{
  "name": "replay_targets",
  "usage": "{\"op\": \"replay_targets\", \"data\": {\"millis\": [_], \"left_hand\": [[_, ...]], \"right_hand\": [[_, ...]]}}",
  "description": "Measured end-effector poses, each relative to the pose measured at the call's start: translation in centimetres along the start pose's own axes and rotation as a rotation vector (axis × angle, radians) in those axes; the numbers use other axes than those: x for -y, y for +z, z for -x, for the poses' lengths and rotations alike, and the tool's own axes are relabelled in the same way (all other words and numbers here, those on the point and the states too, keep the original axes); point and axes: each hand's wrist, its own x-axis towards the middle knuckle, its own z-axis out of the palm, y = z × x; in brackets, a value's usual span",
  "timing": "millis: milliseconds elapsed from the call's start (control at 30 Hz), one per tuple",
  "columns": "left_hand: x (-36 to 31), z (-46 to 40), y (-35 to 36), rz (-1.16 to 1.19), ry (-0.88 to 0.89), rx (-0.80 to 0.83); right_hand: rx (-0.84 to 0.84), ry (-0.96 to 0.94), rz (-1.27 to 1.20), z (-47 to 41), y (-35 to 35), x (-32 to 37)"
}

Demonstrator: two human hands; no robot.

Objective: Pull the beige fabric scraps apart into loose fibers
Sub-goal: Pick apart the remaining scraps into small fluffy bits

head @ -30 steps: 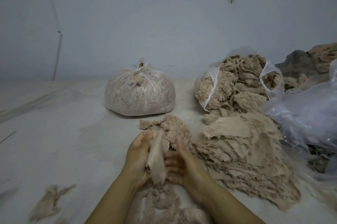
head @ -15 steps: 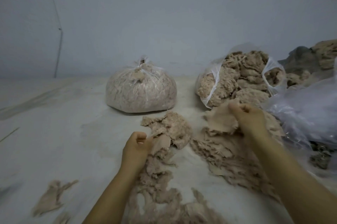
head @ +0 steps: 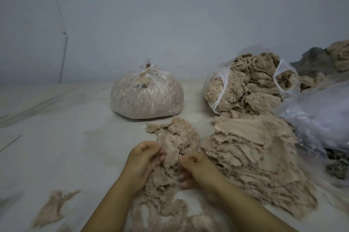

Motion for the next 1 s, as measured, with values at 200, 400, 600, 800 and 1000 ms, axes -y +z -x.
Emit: {"op": "replay_targets", "data": {"millis": [200, 400, 600, 800, 1000], "left_hand": [[2.1, -0.4, 0.3, -0.757, 0.254, -0.068], [1.4, 0.2, 0.8, -0.204, 0.054, 0.192], [1.0, 0.8, 0.7, -0.223, -0.025, 0.320], [1.1, 1.2, 0.9, -0.431, 0.036, 0.420], [0.7, 1.1, 0.6, -0.020, -0.192, 0.428]], "right_hand": [[-0.037, 0.077, -0.211, -1.1, 0.9, -1.0], [0.000, 0.082, -0.349, -0.8, 0.6, -0.6], [-0.116, -0.153, -0.172, -0.5, 1.0, -1.3], [-0.008, -0.119, -0.460, -0.2, 0.7, -1.2], [-0.119, -0.517, 0.492, 0.0, 0.4, -1.8]]}}
